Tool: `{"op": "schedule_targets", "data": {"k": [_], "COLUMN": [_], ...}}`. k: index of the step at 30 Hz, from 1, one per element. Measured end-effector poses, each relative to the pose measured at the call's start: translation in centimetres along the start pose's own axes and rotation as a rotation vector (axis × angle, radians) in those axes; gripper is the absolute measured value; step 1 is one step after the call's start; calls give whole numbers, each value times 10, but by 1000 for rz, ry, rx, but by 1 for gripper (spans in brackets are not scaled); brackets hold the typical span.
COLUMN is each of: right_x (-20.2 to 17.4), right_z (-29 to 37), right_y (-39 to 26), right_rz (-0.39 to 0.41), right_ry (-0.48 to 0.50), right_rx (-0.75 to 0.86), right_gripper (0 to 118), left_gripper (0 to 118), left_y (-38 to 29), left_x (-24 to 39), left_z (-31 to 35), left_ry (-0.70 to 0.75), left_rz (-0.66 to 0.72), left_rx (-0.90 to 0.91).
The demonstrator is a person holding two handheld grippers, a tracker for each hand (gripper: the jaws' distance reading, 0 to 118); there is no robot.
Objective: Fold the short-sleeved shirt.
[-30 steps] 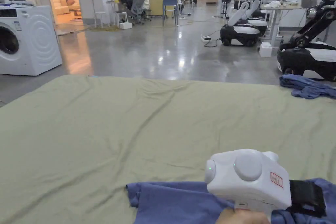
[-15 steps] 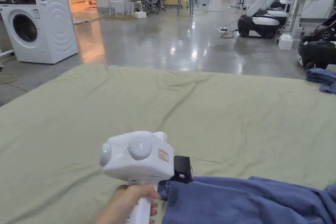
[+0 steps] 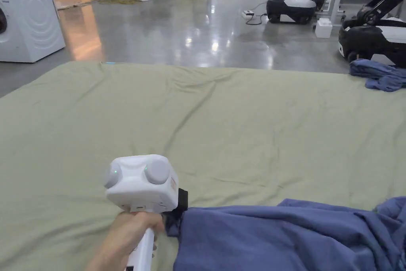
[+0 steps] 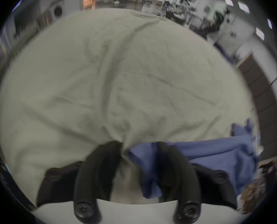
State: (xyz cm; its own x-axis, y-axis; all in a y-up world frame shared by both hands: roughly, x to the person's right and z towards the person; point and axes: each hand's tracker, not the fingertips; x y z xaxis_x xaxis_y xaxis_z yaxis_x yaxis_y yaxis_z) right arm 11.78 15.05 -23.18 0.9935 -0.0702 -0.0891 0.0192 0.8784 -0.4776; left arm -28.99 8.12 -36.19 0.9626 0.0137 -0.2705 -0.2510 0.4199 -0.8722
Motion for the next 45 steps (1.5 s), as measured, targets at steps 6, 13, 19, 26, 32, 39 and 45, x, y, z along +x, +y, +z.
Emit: {"op": "schedule_targets", "data": {"k": [6,13,19,26,32,39,45], "right_x": [19,52,95,87,56,18,16], "right_z": [4,3,-48,-167,-261,-275,-268], "right_y": [-7,24,78,108,73,63,69], "right_rz": [-51,-95,-13,102,241,418,389], "right_ry": [-42,-17,66,311,307,317,309], "right_rx": [-35,12,-46,-347,-639,-693,-691], "right_gripper": [2,2,40,85,77,70,28], "left_gripper": [7,6,6,6,6,6,6], "left_y": [-7,-2,-12,-14,-12,-12,-13], "left_x": [14,-12,-24,-22,-21,-23,-23], "left_z": [5,30,82,103,92,81,75], "left_ry": [27,-98,-300,-285,-268,-276,-288], "left_rz": [-63,74,139,94,88,95,110], "left_rx": [33,51,174,225,217,204,190]}}
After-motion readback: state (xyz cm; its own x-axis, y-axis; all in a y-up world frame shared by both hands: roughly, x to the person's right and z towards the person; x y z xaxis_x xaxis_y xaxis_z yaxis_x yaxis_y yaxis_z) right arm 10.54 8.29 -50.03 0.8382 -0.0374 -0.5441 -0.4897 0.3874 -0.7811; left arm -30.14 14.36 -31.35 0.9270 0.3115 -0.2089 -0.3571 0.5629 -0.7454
